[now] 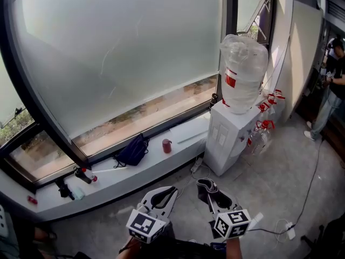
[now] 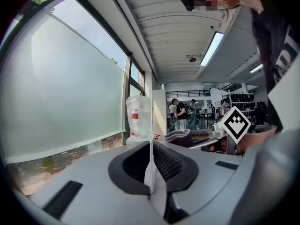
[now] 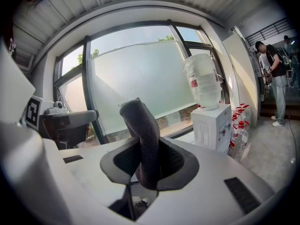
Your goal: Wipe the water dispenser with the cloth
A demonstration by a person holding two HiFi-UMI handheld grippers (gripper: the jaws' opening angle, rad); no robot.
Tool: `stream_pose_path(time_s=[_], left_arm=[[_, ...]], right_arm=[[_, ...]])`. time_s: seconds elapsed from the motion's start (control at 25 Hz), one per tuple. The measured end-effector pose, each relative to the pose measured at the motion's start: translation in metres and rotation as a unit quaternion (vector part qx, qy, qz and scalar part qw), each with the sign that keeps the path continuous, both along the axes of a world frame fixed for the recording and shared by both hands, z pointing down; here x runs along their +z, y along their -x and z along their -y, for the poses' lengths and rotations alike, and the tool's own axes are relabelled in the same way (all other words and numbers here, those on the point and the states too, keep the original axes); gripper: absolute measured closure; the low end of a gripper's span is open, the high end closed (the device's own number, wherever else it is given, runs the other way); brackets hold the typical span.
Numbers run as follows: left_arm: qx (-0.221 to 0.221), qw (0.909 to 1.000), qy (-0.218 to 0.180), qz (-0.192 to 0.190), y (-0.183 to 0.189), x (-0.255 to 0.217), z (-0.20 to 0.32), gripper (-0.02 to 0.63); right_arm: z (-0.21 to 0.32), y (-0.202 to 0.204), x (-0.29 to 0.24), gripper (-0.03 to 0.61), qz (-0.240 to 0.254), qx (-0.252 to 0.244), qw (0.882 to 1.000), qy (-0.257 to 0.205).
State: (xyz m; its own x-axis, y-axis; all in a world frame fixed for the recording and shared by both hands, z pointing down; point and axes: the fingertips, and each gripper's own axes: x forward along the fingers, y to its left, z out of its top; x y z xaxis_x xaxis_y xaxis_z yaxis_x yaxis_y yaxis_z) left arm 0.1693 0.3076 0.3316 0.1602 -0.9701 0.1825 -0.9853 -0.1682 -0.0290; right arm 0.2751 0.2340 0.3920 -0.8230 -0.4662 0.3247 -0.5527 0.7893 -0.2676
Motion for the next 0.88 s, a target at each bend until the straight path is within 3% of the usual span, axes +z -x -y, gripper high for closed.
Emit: stream_pose_path(time_s=[0.32, 0.52, 0.88], left_arm=[[0.039, 0.9992, -0.008, -0.01, 0.059, 0.007, 0.036, 0.586], [0.1, 0.9948, -0.002, 0.017, 0.117, 0.012, 0.057, 0.586], [0.161, 0.9868, -0.011, 0.007, 0.241, 0.004, 0.103, 0.586]], right_arm=[[0.041, 0.049, 0.021, 0.476, -0.019, 0.05, 0.999, 0.009], [0.07, 0.116, 0.028, 0.476, -0.027, 0.09, 0.995, 0.017], [0.101, 0.238, 0.02, 0.476, -0.041, 0.144, 0.989, 0.019]])
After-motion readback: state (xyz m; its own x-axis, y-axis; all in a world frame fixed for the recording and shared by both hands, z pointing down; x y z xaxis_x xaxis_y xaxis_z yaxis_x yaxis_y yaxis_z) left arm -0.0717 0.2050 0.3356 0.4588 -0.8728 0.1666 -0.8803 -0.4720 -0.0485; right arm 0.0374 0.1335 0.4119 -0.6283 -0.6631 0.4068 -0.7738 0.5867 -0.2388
